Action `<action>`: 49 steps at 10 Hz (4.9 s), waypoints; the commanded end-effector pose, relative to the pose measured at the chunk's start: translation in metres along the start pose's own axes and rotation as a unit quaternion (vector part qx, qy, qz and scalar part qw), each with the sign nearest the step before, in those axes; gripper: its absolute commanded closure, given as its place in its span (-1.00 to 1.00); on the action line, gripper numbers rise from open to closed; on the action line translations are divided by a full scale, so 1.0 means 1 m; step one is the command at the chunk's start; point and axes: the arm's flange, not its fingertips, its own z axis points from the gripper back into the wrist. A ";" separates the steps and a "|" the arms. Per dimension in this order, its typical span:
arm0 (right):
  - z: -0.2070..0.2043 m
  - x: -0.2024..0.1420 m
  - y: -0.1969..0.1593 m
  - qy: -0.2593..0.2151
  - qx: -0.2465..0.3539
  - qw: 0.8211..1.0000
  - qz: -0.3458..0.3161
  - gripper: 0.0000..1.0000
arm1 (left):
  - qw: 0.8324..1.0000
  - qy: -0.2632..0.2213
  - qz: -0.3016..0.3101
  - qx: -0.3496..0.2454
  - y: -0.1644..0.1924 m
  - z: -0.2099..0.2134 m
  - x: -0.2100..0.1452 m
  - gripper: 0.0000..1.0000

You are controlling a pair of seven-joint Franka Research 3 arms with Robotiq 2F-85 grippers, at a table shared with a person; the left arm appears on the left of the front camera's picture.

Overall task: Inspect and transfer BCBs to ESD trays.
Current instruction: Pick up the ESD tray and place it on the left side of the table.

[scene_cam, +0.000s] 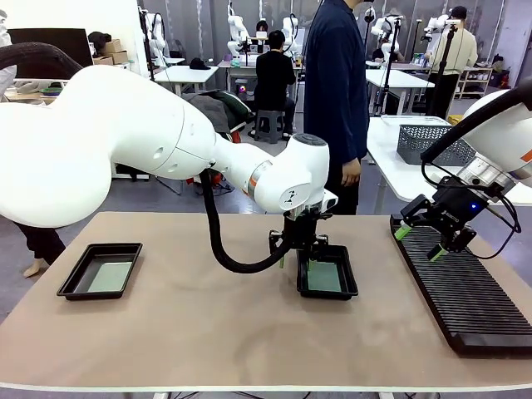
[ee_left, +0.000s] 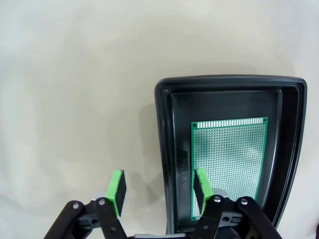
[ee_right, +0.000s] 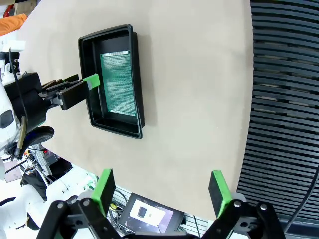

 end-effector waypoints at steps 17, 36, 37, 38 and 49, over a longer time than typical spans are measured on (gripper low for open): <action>0.000 0.000 0.001 -0.009 -0.001 1.000 -0.008 -1.00 | 0.999 0.014 0.009 -0.032 -0.003 -0.001 0.006 1.00; 0.000 0.000 0.001 -0.009 -0.001 1.000 -0.008 -1.00 | 0.968 -0.022 0.041 -0.248 0.126 -0.003 -0.008 0.93; 0.000 0.000 0.001 -0.009 -0.001 1.000 -0.008 -1.00 | 0.967 -0.027 0.046 -0.250 0.139 0.003 -0.012 0.93; 0.000 0.000 0.001 -0.009 -0.001 1.000 -0.008 -1.00 | 0.966 -0.029 0.050 -0.252 0.153 0.008 -0.016 0.93; 0.000 0.000 0.001 -0.009 -0.001 1.000 -0.008 -1.00 | 0.975 -0.029 0.047 -0.215 0.325 0.039 -0.045 0.93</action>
